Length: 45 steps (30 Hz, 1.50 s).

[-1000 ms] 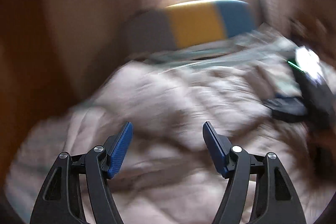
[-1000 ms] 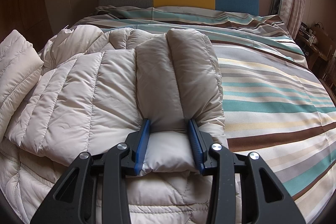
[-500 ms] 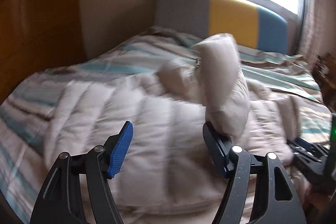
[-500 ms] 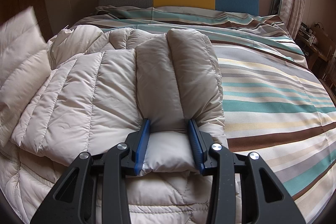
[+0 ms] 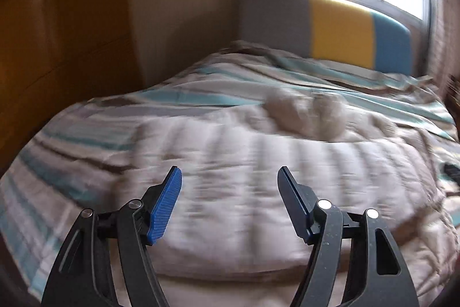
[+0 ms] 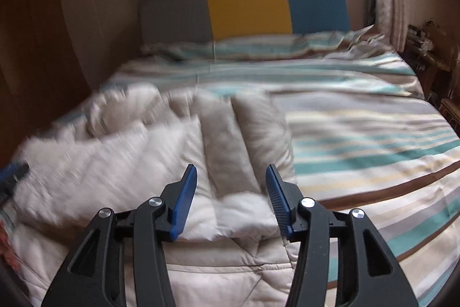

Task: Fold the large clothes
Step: 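Press the folded sleeves flat on the jacket with both tools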

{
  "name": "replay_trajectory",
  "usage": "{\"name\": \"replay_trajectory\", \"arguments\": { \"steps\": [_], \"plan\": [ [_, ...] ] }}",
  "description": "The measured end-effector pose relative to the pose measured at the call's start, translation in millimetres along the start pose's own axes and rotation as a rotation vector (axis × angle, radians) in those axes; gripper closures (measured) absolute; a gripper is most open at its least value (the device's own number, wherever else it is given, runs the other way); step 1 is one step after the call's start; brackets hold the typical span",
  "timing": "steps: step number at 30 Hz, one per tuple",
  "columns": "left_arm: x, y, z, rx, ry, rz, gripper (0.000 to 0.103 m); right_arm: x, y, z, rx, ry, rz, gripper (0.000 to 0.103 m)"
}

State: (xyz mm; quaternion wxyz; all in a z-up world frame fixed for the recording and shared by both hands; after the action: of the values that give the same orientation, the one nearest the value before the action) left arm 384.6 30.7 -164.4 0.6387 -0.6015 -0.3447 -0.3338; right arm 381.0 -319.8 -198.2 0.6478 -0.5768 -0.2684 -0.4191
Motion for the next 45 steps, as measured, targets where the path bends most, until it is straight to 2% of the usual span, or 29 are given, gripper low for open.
{"name": "replay_trajectory", "arguments": {
  "steps": [2,3,5,7,9,11,15,18,21,24,27,29,31,34,36,37,39,41,45],
  "plan": [
    [0.4,0.2,17.6,0.009,-0.023,0.001,0.034,11.6,-12.1,17.7,0.061,0.019,-0.04,0.052],
    [0.2,3.0,23.4,0.007,-0.028,0.005,0.034,11.4,-11.9,31.9,0.102,0.018,-0.025,0.052],
    [-3.4,15.0,27.9,0.002,-0.02,0.041,0.034,2.0,1.4,63.9,0.188,0.011,0.063,0.052],
    [-7.8,31.8,25.2,-0.001,0.012,0.087,0.034,-11.4,22.2,89.5,0.233,0.013,0.158,0.055],
    [-11.0,43.6,23.3,0.017,0.039,0.117,0.034,-19.9,42.2,105.4,0.226,-0.018,0.21,0.057],
    [-12.4,53.2,26.8,0.04,0.041,0.127,0.034,-20.5,60.9,114.9,0.192,-0.08,0.212,0.06],
    [-21.8,66.0,41.0,0.097,0.023,0.132,0.019,-21.0,101.8,119.7,0.137,-0.18,0.212,0.063],
    [-37.9,72.2,54.6,0.066,-0.057,0.14,0.013,-34.4,114.5,115.5,0.123,-0.231,0.193,0.063],
    [-43.0,75.8,62.3,0.037,-0.114,0.167,0.01,-41.0,119.6,112.3,0.123,-0.222,0.181,0.063],
    [-38.9,66.6,61.9,0.062,-0.104,0.175,0.01,-43.0,120.6,107.4,0.124,-0.216,0.183,0.063],
    [-20.0,45.2,47.2,0.005,-0.14,0.136,0.01,-43.3,121.4,105.5,0.125,-0.214,0.181,0.063],
    [-5.6,41.9,35.0,-0.008,-0.117,0.119,0.01,-42.3,124.0,105.3,0.122,-0.217,0.179,0.062],
    [0.4,53.4,27.1,-0.002,-0.081,0.131,0.01,-44.6,117.0,106.7,0.122,-0.218,0.176,0.062],
    [-2.2,83.8,35.1,0.074,-0.02,0.164,0.01,-45.3,117.0,105.6,0.126,-0.215,0.178,0.062],
    [-7.2,101.2,52.1,0.126,-0.017,0.167,0.01,-45.8,115.7,105.5,0.129,-0.216,0.178,0.061],
    [-11.5,107.8,58.9,0.128,-0.034,0.176,0.01,-45.7,115.8,105.5,0.132,-0.214,0.178,0.061],
    [-26.1,123.7,68.8,0.054,-0.142,0.23,0.005,-45.8,116.8,106.0,0.131,-0.219,0.178,0.061],
    [-31.2,131.5,75.2,0.022,-0.202,0.255,0.003,-46.2,117.0,106.1,0.127,-0.223,0.176,0.061],
    [-31.2,129.9,72.4,0.033,-0.183,0.258,0.003,-45.9,116.3,106.2,0.125,-0.225,0.177,0.061]
  ]
}}
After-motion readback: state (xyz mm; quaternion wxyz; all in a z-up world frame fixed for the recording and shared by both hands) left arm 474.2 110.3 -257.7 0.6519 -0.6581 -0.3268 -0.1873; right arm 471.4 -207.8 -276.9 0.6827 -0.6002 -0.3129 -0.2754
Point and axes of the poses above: each gripper's, at about its wrist camera, not at the fingertips, and y roughly the way its jaws point, z to its left, x to its top, the point moved 10 cm from there along y, roughly the way its jaws point, and after that the axes turned 4 degrees about -z, right-handed, at the moved point
